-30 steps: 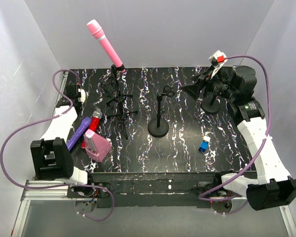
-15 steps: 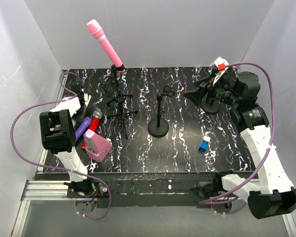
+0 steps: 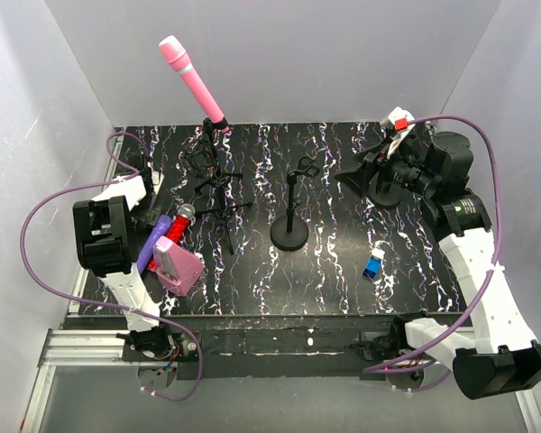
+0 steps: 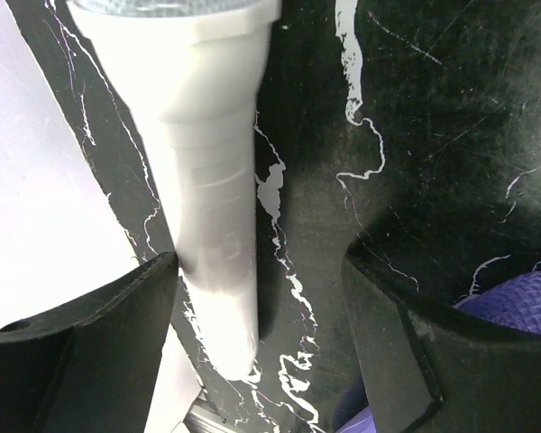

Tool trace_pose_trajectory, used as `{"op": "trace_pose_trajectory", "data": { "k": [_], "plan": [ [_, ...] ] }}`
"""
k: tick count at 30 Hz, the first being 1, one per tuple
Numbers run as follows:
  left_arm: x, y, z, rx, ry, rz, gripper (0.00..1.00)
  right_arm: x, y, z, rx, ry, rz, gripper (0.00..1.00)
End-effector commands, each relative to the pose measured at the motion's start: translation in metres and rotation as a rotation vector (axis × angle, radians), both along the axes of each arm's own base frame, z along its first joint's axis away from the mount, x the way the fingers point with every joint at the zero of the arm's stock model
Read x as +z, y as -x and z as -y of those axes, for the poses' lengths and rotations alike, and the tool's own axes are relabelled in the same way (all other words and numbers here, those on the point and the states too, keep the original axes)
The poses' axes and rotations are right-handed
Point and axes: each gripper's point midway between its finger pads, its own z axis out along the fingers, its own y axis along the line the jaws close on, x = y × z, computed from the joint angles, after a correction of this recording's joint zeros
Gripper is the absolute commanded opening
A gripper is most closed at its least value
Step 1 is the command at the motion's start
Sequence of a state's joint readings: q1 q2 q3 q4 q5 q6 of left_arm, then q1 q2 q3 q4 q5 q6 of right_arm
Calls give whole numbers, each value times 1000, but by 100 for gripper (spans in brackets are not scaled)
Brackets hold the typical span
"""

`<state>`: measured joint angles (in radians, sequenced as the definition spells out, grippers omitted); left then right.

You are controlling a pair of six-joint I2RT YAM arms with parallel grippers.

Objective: Remove the microphone from the stand

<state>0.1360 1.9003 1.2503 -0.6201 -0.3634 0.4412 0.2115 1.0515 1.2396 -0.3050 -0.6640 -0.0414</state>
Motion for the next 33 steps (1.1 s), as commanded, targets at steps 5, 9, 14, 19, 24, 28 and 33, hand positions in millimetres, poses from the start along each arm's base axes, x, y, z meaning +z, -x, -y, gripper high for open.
{"op": "trace_pose_trajectory", "data": {
  "k": [5, 9, 14, 19, 24, 28, 33],
  "plan": [
    [0, 0, 10, -19, 59, 20, 73, 3, -4, 0, -3, 2, 20, 76],
    [4, -2, 10, -8, 57, 26, 72, 1, -7, 0, -5, 0, 12, 76],
    [32, -2, 10, 9, 55, 68, 73, 0, -6, -1, -1, 0, 3, 76],
    [115, 3, 20, -23, 82, 241, 79, -8, -1, 3, -13, 28, -6, 76],
    [215, 3, 57, -191, 219, 459, 83, -26, 3, 2, 13, 44, -49, 76],
    [309, 2, 139, -530, 498, 657, 86, -51, 9, -6, 95, 64, -106, 71],
    [415, 15, 256, -933, 763, 911, 90, -75, 7, -12, 143, 53, -145, 71]
  ]
}}
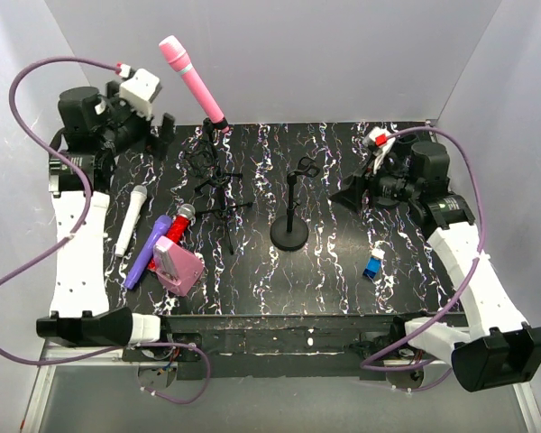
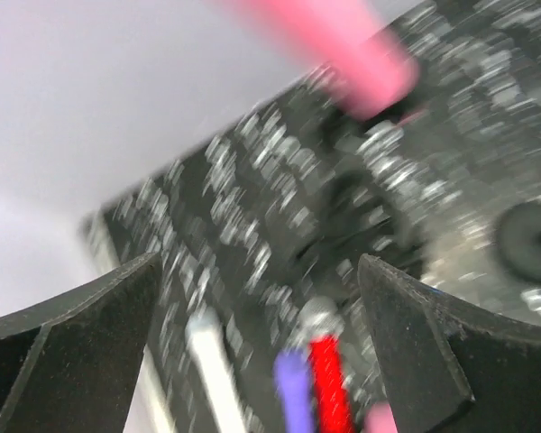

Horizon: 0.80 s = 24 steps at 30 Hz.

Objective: Remove the microphone from the stand

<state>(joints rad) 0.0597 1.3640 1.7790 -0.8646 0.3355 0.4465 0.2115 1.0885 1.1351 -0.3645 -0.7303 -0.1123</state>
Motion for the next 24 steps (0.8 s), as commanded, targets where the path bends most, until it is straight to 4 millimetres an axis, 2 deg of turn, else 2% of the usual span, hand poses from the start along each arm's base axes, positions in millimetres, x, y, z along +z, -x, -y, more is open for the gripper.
{"op": "trace_pose_trajectory", "data": {
  "k": [1, 3, 7, 10, 12, 13, 14, 19, 24],
  "plan": [
    [60, 29, 129, -494, 193, 114, 90, -13, 0, -7, 64, -15, -20, 71],
    [58, 33, 164, -593, 245, 60, 90, -18, -3, -10, 66, -27, -70, 72],
    [19, 49, 244, -756, 215, -52, 90, -27, 1, -20, 132, -62, -194, 70],
    [-4, 52, 293, -741, 135, -87, 89, -33, 3, -21, 123, -86, -254, 70],
    [-17, 50, 318, -709, 113, -123, 86, -37, 5, -21, 125, -82, -285, 70],
    [-18, 48, 324, -694, 100, -127, 85, -38, 7, -22, 129, -83, -306, 70],
    [-31, 46, 329, -676, 65, -152, 84, -38, 8, -22, 134, -82, -321, 70],
    [-55, 39, 331, -611, 1, -247, 79, -35, 10, -23, 147, -89, -320, 69],
    [-57, 48, 330, -636, -5, -261, 74, -41, 12, -25, 142, -114, -365, 70]
  ]
}}
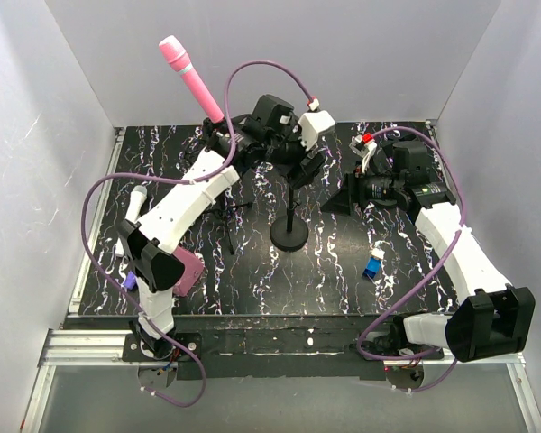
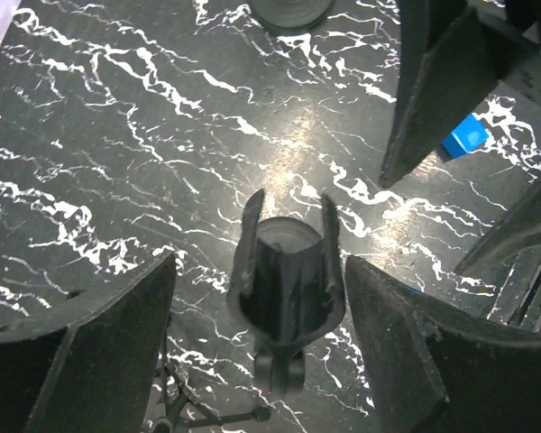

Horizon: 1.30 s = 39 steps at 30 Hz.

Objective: Remove the microphone from the stand

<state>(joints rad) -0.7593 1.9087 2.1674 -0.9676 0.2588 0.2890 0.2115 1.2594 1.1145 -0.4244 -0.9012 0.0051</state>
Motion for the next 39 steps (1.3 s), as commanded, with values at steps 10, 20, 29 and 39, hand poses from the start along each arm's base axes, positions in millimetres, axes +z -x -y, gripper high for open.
{"op": "trace_pose_trajectory", "data": {
  "k": [10, 20, 29, 39],
  "plan": [
    [28, 28, -37, -129, -8, 60, 4, -7, -10, -13, 69, -46, -187, 69],
    [72, 65, -54, -455, 210, 256, 0, -30, -14, -41, 127, -80, -434, 58],
    [64, 83, -57, -561, 140, 390, 0, -46, -36, -70, 156, -143, -571, 64],
    [49, 93, -57, -609, 85, 450, 0, -53, -19, -99, 280, -157, -646, 55]
  ]
}}
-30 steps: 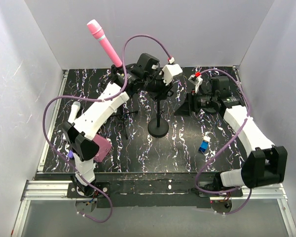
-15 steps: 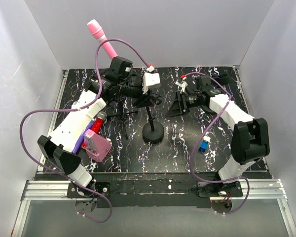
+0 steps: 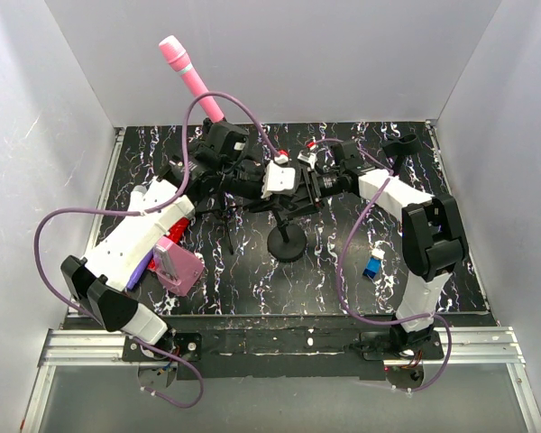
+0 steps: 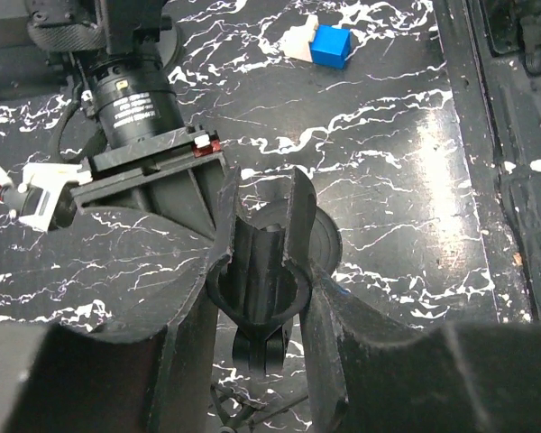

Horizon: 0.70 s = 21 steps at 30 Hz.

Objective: Remove the microphone from the stand

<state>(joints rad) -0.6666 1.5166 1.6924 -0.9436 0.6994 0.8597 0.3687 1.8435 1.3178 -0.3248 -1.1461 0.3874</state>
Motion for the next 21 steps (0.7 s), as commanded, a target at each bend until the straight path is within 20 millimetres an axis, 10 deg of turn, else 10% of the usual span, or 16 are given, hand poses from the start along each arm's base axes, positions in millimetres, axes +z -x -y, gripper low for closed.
{"op": "trace_pose_trajectory", "data": {
  "k": [1, 13, 21],
  "plan": [
    [40, 5, 0, -49, 83, 202, 0, 22, 3, -11, 60, -73, 30, 53],
    [38, 2, -1, -37, 86, 239, 0, 18, 10, -2, 58, -53, 45, 57],
    [36, 1, -2, -31, 78, 248, 0, 11, 9, -1, 48, -26, 38, 42]
  ]
}}
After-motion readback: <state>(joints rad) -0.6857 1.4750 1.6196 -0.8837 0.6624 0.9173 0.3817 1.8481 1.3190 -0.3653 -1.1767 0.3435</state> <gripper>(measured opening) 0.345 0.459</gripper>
